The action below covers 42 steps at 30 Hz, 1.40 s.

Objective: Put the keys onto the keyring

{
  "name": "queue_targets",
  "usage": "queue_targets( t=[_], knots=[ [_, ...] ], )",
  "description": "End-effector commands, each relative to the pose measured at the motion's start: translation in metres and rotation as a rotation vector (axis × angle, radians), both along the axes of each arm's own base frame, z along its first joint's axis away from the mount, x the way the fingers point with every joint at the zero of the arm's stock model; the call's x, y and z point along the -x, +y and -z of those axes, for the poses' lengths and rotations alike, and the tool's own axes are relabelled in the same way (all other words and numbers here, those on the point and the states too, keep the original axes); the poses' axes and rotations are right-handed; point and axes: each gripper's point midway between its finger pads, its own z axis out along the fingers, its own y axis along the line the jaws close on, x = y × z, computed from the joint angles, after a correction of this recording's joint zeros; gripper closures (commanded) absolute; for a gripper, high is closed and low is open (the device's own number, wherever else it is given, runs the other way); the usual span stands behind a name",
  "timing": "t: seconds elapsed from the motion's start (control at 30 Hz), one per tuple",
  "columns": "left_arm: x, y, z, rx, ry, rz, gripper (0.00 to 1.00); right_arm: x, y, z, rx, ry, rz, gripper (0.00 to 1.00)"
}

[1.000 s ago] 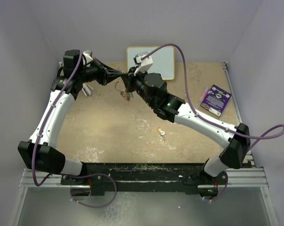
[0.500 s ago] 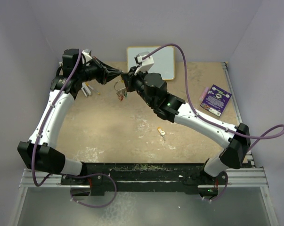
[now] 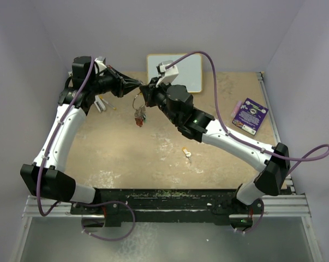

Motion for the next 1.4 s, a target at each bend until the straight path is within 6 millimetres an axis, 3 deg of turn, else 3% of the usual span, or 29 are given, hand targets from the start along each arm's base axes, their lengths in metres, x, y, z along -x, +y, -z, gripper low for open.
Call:
queue_targets(
  t=[0.0,0.43,0.63,0.97,1.13,1.37],
  knots=[
    [0.009,-0.003,-0.046,0.110,-0.017,-0.016,0.97,0.002,0.007,-0.007,-0.031,0.013,-0.022,1.00],
    [0.008,-0.004,-0.049,0.117,-0.031,-0.013,0.97,0.005,0.014,0.022,0.001,0.101,-0.046,1.00],
    [0.009,-0.004,-0.049,0.117,-0.038,-0.008,0.98,0.008,0.013,0.025,0.004,0.114,-0.052,1.00],
    [0.008,-0.004,-0.046,0.113,-0.049,-0.007,0.97,0.023,-0.002,0.023,-0.023,0.111,-0.072,1.00],
    [0.010,-0.004,-0.043,0.102,-0.088,0.001,0.98,0.034,-0.021,0.023,-0.030,0.104,-0.060,1.00],
    [0.013,-0.003,-0.042,0.086,-0.115,0.009,0.98,0.036,-0.032,0.018,-0.019,0.097,-0.034,1.00]
  ],
)
